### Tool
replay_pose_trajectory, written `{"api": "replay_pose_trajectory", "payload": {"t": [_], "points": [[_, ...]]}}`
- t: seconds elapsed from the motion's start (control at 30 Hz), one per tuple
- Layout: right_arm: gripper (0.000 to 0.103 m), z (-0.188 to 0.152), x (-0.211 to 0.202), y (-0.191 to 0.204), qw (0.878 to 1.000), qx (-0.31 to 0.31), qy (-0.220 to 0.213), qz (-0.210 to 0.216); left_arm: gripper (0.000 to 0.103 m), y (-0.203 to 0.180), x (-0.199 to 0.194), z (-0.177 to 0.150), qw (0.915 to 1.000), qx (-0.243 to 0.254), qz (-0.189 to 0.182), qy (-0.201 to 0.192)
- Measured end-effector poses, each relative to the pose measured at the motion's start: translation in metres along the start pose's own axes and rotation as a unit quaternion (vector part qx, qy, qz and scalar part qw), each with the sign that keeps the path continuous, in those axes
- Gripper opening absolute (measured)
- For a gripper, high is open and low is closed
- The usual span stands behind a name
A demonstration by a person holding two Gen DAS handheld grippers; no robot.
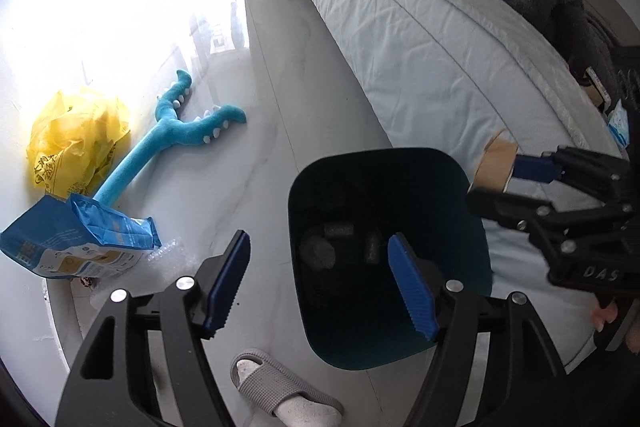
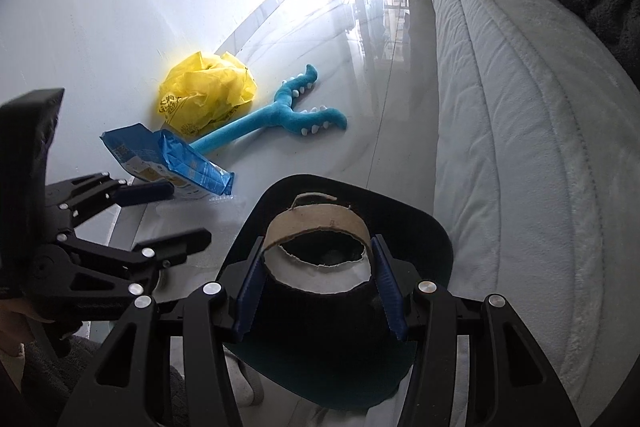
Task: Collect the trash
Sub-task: 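Open the left gripper over the bin while the right gripper releases the tape roll into it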
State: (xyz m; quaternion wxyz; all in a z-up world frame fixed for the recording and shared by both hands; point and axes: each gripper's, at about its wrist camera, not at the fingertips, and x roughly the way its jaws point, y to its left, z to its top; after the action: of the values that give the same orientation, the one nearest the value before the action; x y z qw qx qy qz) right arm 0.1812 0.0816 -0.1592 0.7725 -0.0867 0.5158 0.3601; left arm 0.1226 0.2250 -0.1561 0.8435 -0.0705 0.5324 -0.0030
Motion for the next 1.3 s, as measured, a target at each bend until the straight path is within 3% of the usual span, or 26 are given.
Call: {"api": "replay_pose_trajectory", "payload": {"t": [0.33, 0.77, 1.17, 1.3], "points": [[0.052, -0.006, 0.036, 0.015, 0.999, -0.018, 0.045, -0.008, 0.074, 0.024, -0.039, 0.009, 0.9952, -0.031, -0.013, -0.092], [0.053, -0.022, 0.072, 0.023, 0.993, -0.044, 0.105, -0.033, 0.074, 0.031, -0.083, 0.021, 0.9803, -0.05, -0.029, -0.189], [0.054, -0.029, 0.069, 0.023, 0.99, -0.046, 0.123, -0.048, 0.074, 0.013, -0.112, 0.032, 0.9692, -0.042, -0.026, -0.241], [0.067, -0.033, 0.064, 0.02, 0.989, -0.043, 0.131, -0.049, 0.074, 0.007, -0.116, 0.034, 0.9671, -0.044, -0.028, -0.249]]}}
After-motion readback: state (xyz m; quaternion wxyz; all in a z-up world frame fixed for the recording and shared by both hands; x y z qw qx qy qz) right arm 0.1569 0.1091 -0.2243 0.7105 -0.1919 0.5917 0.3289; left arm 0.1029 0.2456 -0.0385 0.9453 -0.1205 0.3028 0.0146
